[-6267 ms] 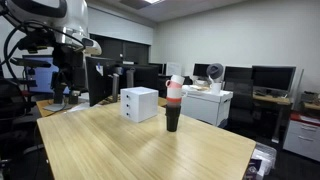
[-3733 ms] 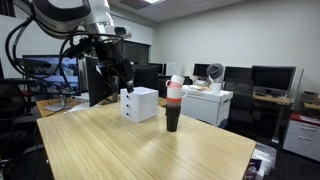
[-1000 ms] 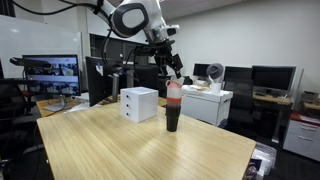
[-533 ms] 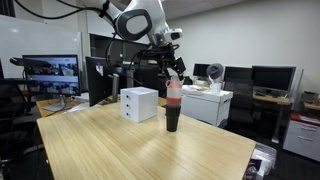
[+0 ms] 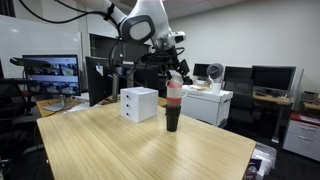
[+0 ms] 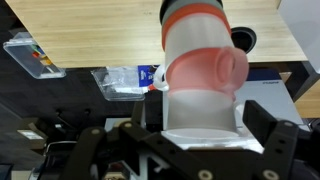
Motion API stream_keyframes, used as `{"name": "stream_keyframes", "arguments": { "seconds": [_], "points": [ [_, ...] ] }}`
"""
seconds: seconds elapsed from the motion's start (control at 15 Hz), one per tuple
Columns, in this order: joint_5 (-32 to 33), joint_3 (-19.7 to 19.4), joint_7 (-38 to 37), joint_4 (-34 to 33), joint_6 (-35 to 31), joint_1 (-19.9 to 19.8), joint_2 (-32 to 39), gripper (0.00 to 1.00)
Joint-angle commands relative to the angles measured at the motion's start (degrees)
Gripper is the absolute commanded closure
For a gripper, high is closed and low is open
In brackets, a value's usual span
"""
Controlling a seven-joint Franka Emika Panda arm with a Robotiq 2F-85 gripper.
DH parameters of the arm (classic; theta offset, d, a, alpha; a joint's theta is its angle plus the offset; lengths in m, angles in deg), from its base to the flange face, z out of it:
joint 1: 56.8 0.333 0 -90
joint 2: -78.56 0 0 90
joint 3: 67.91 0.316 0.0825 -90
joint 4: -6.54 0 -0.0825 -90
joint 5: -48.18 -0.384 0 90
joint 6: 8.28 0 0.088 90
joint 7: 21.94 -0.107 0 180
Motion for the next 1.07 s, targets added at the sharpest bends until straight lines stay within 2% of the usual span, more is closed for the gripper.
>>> {"name": "stream_keyframes", "arguments": {
  "seconds": [0.0,0.07,0.13,0.47,1.0],
  "points": [
    [-4.5,2.8,6.0,-1.4,0.2,-2.9,1.1,0.00],
    [-5.7,3.4,7.2,-1.6,0.6,-3.5,1.2,0.25],
    [-6.6,3.8,8.3,-1.6,0.7,-3.9,1.3,0.27],
    [-10.7,5.3,13.7,-1.2,1.7,-5.3,0.7,0.59],
    [-10.9,4.5,15.8,0.4,4.4,-4.7,-3.3,0.59]
  ]
}}
